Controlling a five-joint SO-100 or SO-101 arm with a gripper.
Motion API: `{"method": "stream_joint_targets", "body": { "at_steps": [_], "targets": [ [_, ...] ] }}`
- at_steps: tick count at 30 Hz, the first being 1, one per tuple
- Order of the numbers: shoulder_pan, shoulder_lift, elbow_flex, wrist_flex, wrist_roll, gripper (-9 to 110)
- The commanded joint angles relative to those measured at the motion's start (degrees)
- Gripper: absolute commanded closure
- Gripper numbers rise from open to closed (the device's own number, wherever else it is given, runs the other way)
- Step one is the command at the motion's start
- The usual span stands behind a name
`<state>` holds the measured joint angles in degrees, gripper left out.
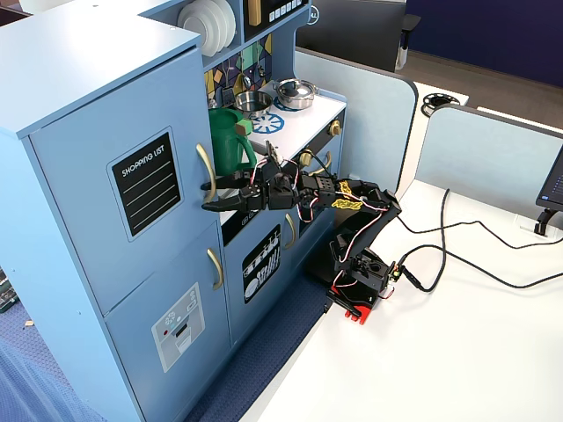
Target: Open the left cabinet door
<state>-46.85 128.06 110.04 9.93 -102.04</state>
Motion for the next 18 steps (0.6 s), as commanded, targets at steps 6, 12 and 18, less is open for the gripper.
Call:
{"method": "stream_joint_targets", "body": {
  "at_steps": [6,12,18],
  "targets": [
    [-9.1,4.0,1.7,-4.1,-10.5,87],
    [-9.6,9.5,4.8,-3.7,-14.1,87],
    [-7.5,16.0,6.9,-1.3,-15.6,87]
  ]
}}
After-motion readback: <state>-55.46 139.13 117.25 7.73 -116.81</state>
